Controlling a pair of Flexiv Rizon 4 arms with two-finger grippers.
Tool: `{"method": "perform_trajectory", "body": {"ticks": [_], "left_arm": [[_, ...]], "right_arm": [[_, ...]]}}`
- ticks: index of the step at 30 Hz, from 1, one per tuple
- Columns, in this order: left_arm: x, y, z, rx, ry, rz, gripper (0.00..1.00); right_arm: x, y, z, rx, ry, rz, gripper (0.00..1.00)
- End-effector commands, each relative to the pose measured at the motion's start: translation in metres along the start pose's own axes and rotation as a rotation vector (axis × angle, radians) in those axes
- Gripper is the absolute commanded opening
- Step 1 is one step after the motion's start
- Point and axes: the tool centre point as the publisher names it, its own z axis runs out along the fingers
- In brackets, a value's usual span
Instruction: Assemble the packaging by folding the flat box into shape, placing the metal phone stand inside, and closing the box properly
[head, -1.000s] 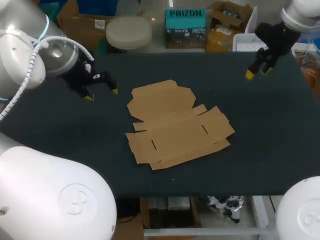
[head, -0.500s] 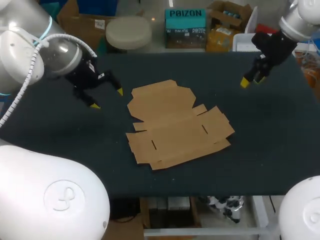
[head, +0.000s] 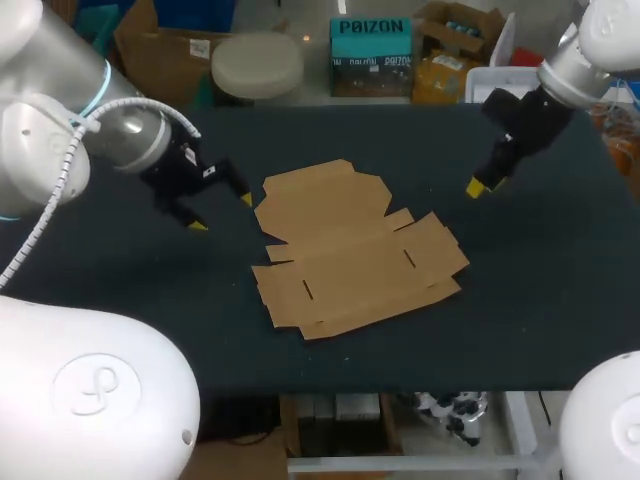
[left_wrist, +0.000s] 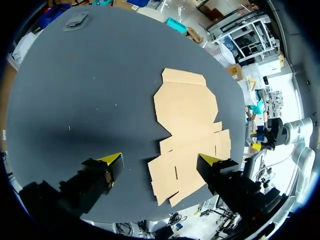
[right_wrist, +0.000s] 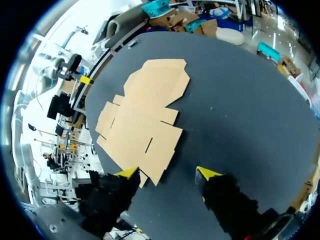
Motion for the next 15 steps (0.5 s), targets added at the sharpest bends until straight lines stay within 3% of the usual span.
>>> {"method": "perform_trajectory", "body": {"ticks": [1, 10, 15], "left_arm": [[-0.003, 0.004, -0.002, 0.009, 0.005, -0.001, 1.00], [-0.004, 0.006, -0.002, 0.024, 0.003, -0.004, 1.00], [-0.003, 0.005, 0.001, 0.026, 0.005, -0.003, 1.00]], "right_arm": [[-0.010, 0.004, 0.017, 0.023, 0.043, 0.012, 0.63], [-0.011, 0.001, 0.046, 0.058, 0.116, 0.122, 0.71], [-0.011, 0.004, 0.063, 0.106, 0.146, 0.224, 0.61]]}}
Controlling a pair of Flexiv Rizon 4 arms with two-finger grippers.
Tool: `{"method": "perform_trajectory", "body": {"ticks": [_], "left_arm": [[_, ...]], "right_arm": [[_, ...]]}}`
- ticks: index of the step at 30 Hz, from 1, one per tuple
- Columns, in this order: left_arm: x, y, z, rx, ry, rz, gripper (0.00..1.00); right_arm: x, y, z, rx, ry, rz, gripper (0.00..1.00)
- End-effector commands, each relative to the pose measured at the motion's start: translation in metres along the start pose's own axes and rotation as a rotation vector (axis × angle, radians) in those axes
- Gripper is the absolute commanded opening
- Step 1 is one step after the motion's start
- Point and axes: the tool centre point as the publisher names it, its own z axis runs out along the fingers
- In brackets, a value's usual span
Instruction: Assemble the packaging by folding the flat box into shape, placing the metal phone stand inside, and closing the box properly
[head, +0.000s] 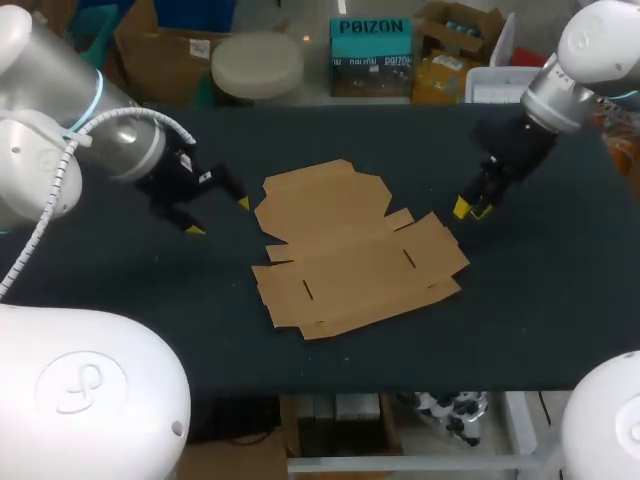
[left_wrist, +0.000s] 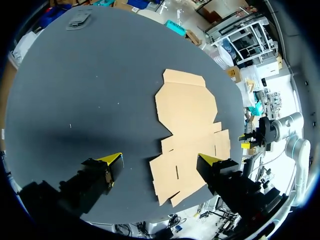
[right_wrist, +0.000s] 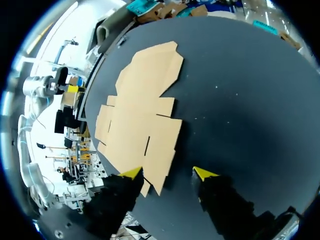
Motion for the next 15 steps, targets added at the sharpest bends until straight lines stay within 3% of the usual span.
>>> {"method": "perform_trajectory", "body": {"ticks": [1, 6, 15], "left_arm": [[0.002, 0.000, 0.003, 0.000, -0.010, -0.001, 1.00], [0.003, 0.000, 0.005, -0.002, -0.016, 0.000, 1.00], [0.002, 0.002, 0.005, 0.001, -0.027, -0.001, 1.00]], "right_arm": [[-0.008, 0.015, 0.015, 0.057, 0.036, 0.053, 0.59], [-0.010, 0.020, 0.029, 0.107, 0.066, 0.093, 0.49], [-0.013, 0.031, 0.045, 0.199, 0.106, 0.092, 0.47]]}}
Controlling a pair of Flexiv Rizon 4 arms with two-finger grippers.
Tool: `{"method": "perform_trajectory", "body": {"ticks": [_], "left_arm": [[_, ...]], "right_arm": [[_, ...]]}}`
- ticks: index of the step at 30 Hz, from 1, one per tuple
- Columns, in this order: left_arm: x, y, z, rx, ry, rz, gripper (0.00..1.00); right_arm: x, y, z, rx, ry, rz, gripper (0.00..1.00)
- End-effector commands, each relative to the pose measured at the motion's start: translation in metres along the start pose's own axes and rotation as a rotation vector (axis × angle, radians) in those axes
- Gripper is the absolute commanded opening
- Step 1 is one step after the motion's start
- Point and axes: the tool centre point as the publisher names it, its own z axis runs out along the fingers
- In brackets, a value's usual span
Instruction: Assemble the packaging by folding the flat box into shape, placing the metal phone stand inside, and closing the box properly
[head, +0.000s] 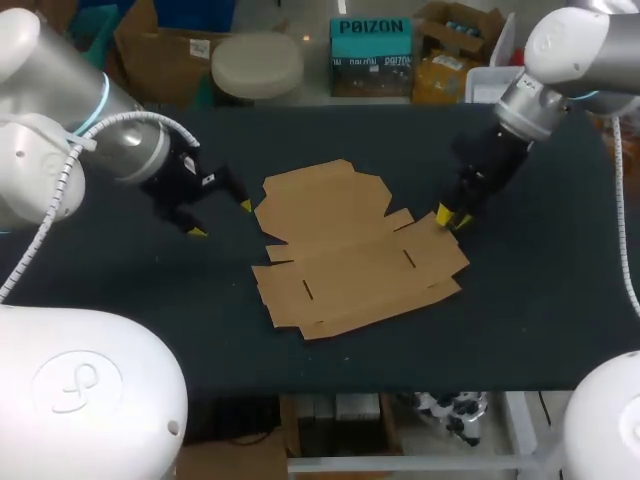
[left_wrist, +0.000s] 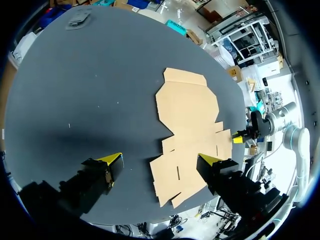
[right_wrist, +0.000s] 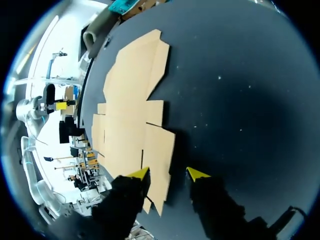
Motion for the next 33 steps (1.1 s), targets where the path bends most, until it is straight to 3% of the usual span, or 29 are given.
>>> {"method": "perform_trajectory", "body": {"ticks": [1, 8, 14, 15, 16, 17, 33], "left_arm": [[0.002, 0.001, 0.000, -0.001, -0.015, -0.003, 1.00], [0.002, 0.001, 0.002, -0.001, -0.026, -0.009, 1.00], [0.001, 0.000, 0.003, -0.002, -0.026, -0.008, 1.00], [0.001, 0.000, 0.004, -0.003, -0.026, -0.008, 1.00], [0.001, 0.000, 0.004, -0.004, -0.025, -0.007, 1.00], [0.001, 0.000, 0.005, -0.006, -0.025, -0.007, 1.00], [0.002, -0.007, 0.004, -0.020, -0.015, 0.027, 1.00]], "right_arm": [[-0.006, 0.012, 0.007, 0.139, 0.047, -0.002, 0.46], [-0.002, 0.012, 0.016, 0.201, 0.060, -0.010, 0.33], [-0.003, 0.008, 0.022, 0.225, 0.078, 0.002, 0.27], [-0.003, 0.008, 0.023, 0.219, 0.084, 0.014, 0.24], [-0.004, 0.007, 0.024, 0.215, 0.103, 0.017, 0.08], [-0.005, 0.006, 0.024, 0.207, 0.110, 0.024, 0.00], [0.010, -0.024, 0.024, -0.001, 0.251, 0.124, 0.00]]}}
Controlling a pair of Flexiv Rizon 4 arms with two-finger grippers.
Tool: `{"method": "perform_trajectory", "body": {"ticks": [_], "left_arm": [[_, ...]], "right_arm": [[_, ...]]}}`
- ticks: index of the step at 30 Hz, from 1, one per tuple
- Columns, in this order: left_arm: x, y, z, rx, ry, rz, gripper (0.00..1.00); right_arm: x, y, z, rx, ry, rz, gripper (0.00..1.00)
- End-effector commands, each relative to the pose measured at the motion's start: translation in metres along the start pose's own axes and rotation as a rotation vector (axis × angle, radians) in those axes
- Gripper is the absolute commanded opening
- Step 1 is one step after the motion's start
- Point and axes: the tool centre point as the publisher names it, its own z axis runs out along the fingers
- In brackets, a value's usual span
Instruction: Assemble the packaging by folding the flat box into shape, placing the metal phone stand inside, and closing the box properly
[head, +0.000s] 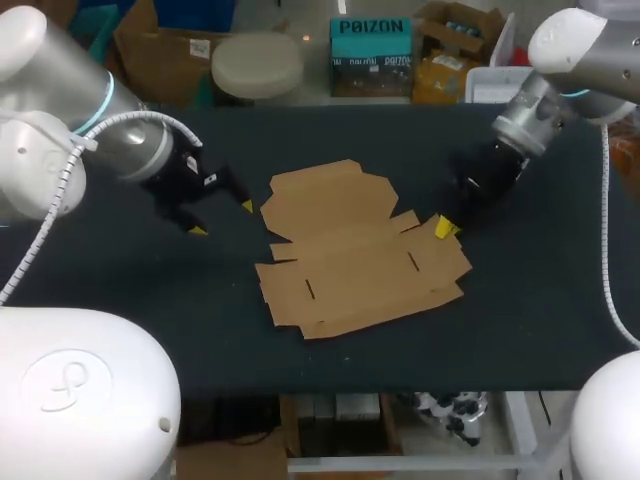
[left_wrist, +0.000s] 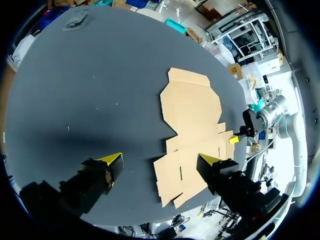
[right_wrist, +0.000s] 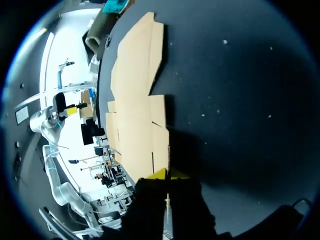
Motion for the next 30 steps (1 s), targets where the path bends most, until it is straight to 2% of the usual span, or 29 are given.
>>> {"method": "perform_trajectory", "body": {"ticks": [1, 8, 19, 30], "left_arm": [[0.002, -0.005, 0.000, -0.011, -0.007, 0.008, 1.00], [0.004, -0.010, -0.002, -0.017, -0.009, 0.024, 1.00], [0.004, -0.013, -0.006, -0.013, -0.002, 0.046, 1.00], [-0.001, -0.014, -0.007, -0.016, 0.002, 0.053, 1.00]], "right_arm": [[0.000, -0.015, 0.003, -0.093, 0.028, 0.012, 0.00], [0.011, -0.021, 0.008, -0.138, 0.067, 0.032, 0.00], [0.022, -0.031, 0.015, -0.236, 0.062, 0.086, 0.00], [0.026, -0.035, 0.021, -0.267, 0.067, 0.104, 0.00]]}}
